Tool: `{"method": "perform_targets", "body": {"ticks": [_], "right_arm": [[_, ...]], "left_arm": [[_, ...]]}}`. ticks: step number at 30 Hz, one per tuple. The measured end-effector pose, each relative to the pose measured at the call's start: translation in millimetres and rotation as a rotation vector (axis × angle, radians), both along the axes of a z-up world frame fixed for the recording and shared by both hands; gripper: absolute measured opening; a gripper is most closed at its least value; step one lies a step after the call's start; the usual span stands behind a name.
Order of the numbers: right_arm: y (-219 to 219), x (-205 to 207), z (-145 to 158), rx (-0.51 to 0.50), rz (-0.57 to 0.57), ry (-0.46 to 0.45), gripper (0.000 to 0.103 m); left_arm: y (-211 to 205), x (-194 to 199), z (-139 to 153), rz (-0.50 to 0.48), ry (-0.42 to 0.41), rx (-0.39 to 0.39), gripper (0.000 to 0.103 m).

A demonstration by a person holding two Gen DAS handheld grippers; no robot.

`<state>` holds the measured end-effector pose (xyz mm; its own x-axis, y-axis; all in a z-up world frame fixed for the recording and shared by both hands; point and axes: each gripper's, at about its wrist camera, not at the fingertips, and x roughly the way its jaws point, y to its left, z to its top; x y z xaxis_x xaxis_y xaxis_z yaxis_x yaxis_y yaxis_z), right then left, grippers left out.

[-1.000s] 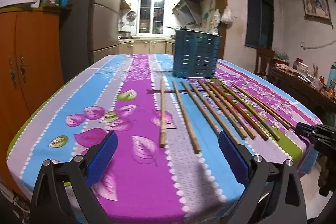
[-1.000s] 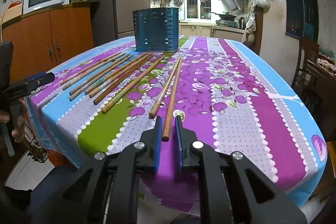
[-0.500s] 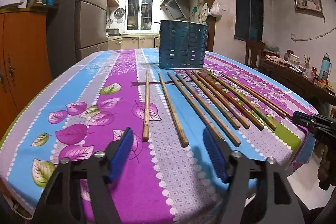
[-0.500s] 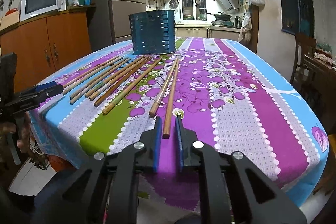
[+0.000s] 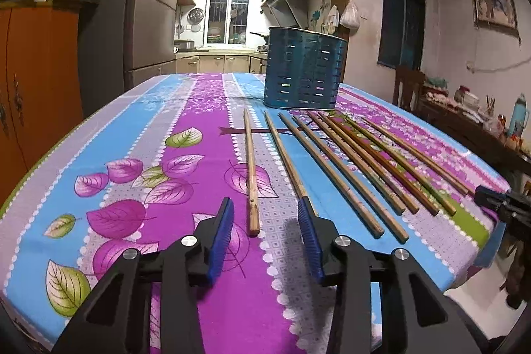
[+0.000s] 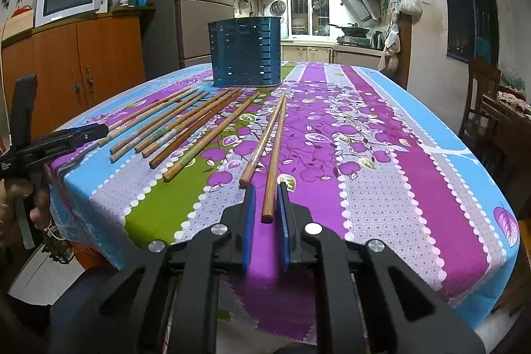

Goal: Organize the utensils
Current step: 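Lower the right tool and close it on one wooden chopstick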

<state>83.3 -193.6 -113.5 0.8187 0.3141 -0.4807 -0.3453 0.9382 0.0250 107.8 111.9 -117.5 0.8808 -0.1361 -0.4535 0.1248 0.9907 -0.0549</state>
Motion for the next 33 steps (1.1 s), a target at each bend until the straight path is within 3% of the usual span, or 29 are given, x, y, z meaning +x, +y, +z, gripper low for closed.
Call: {"method": "perform_targets", "body": {"ticks": [10,18,20,22,31,33], "right_arm": [[2.3,-2.1,-1.3,-0.009,-0.009,-0.009,0.012],[0.0,-5.1,-2.4,0.006,-0.021,-0.014,0.012],[-0.7,-6.4,-2.4,0.013,-0.028,-0.013,0.012],[-1.1,-7.4,-2.4,0.021,-0.031,-0.010,0.012],[2.3,-8.8,-4.6,0.019,-0.035,-0.022,0.012],[2.1,-10.0,-5.3,0.017,-0.038,-0.027,0.008]], "left_arm": [[-3.2,0.6,-3.8,0.024,-0.028,0.041,0.034],[-4.3,-1.9,-6.1,0.038,-0.046,0.038,0.034],[-3.4,-3.5,-7.3,0.076,-0.055,0.048,0.018],[1.3,-4.1,-7.5,0.096,-0.058,0.037,0.011],[-3.0,-5.4,-10.3,0.097,-0.096,0.096,0.011],[-2.6,-5.1,-9.0,0.096,-0.088,0.096,0.008]]}}
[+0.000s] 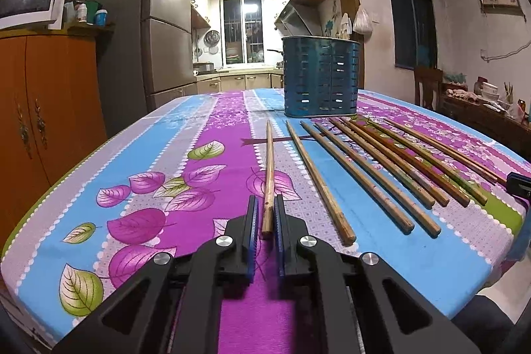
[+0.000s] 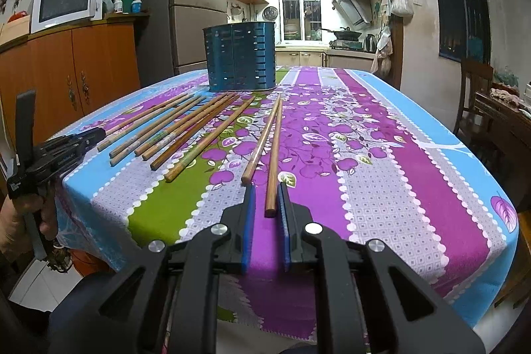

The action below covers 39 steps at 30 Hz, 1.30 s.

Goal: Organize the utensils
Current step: 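Lower the right tool and close it on one wooden chopstick, then lift the chopstick with the right tool and carry it over the teal holder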

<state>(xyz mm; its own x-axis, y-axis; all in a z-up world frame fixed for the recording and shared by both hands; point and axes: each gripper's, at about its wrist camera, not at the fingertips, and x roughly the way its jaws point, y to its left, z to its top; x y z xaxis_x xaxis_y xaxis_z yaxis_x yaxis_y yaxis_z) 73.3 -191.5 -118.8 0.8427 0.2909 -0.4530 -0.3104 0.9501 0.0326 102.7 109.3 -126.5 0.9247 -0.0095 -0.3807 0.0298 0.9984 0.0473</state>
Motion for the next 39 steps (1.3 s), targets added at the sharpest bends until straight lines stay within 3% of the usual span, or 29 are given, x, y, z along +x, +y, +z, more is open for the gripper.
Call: {"method": "perform_targets", "body": {"ticks": [7,16,22,29,39], "right_arm": [[-3.7,-12.9,20.4,0.004,-0.010,-0.069,0.005],[-8.0,-13.3,101.1,-0.015,0.019,-0.249,0.005],[-3.6,3.6,154.6,-0.043,0.052,-0.361,0.005],[-4.1,25.4,170.3,-0.043,0.079,-0.361,0.005],[1.1,38.9,177.9,-0.042,0.110,-0.356,0.005]], "left_arm": [[-7.0,-17.2,16.9,-0.021,-0.030,0.001,0.007],[-9.8,-37.6,110.1,-0.053,-0.179,-0.001,0.007],[-18.8,-29.2,159.1,-0.114,-0.180,0.043,0.007],[-11.0,-21.3,169.0,-0.117,-0.142,0.018,0.007],[-11.4,-14.4,191.1,-0.133,-0.182,0.012,0.007]]}}
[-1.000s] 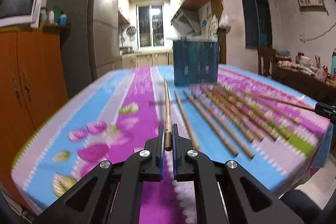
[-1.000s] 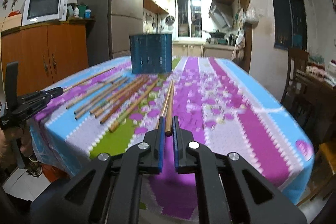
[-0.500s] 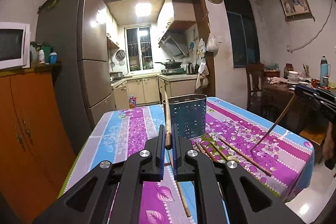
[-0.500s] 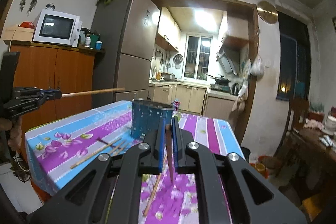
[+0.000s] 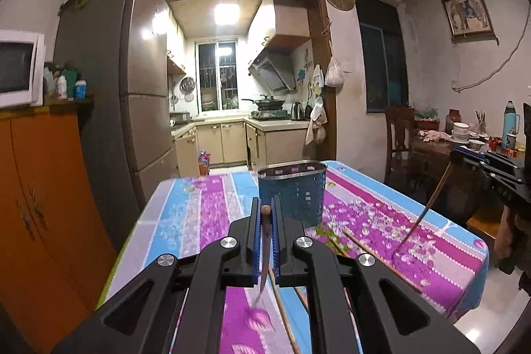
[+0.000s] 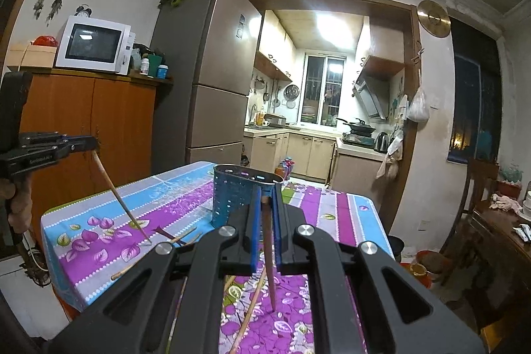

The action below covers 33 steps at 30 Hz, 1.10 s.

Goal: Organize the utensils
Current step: 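Lift the chopstick with the right tool and carry it over the teal holder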

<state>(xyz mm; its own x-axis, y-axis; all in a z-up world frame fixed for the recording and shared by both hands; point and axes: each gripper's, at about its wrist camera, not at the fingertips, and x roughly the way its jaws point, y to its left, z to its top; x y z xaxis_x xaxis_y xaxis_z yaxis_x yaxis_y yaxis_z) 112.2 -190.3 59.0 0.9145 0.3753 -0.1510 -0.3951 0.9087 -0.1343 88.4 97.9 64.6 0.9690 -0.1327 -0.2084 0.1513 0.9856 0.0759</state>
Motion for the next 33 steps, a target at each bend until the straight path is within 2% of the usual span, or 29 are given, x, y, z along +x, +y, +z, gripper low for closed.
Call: {"method": "perform_targets", "body": {"ticks": [3,11,18,23,28,33], "right_arm": [[0.4,11.2,14.8,0.013,0.017,0.004,0.005],[0.4,56.0,67.2,0.075,0.060,0.031,0.005],[10.0,107.4,134.6,0.145,0.108,0.011,0.005],[29.1,151.2,174.5,0.148,0.117,0.011,0.005],[40.9,188.6,188.2,0.164,0.108,0.033,0.005],[52.9,220.8,181.9,0.172,0.100,0.076,0.005]], "left_arm": [[-0.9,12.6,21.5,-0.012,-0.015,-0.001,0.007],[-10.6,63.2,77.1,-0.052,0.034,0.000,0.007],[-21.0,113.6,140.7,-0.066,0.057,-0.010,0.007],[-26.6,152.5,176.9,-0.051,0.058,-0.024,0.007],[-35.8,189.9,204.5,-0.050,0.065,-0.034,0.007],[-40.5,217.0,211.2,-0.058,0.088,-0.054,0.007]]}}
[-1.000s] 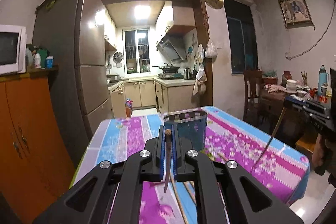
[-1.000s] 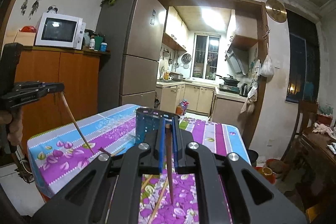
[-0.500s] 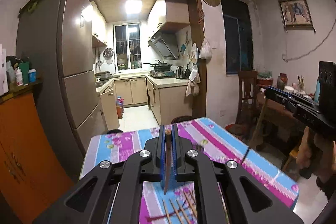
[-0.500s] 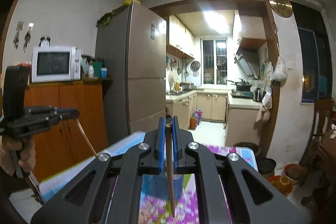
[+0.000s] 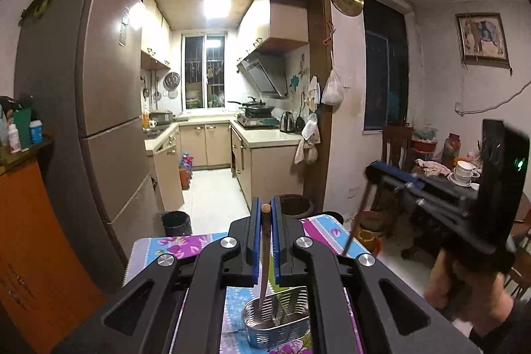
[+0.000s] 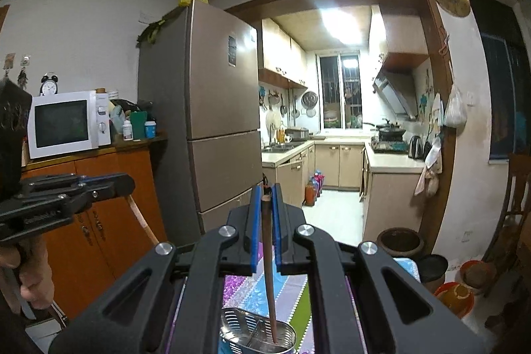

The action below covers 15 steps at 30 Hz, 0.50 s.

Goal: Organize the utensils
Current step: 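Lift the chopstick with the right tool and carry it over the teal holder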

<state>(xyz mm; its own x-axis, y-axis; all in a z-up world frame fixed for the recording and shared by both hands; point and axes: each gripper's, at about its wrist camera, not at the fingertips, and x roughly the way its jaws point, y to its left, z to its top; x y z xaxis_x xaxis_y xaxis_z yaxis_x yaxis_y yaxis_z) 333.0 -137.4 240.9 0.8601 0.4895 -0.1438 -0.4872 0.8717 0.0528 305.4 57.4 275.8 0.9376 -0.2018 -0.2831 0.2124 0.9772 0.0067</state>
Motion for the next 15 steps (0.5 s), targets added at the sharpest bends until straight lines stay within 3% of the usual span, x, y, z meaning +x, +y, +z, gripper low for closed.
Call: {"method": "perform_targets", "body": {"ticks": [15], "right_arm": [[16.0,48.7,-54.7,-0.016,0.005,0.141,0.005]], "left_arm": [[2.3,75.3,-66.0,0.008,0.145,-0.020,0.007]]}}
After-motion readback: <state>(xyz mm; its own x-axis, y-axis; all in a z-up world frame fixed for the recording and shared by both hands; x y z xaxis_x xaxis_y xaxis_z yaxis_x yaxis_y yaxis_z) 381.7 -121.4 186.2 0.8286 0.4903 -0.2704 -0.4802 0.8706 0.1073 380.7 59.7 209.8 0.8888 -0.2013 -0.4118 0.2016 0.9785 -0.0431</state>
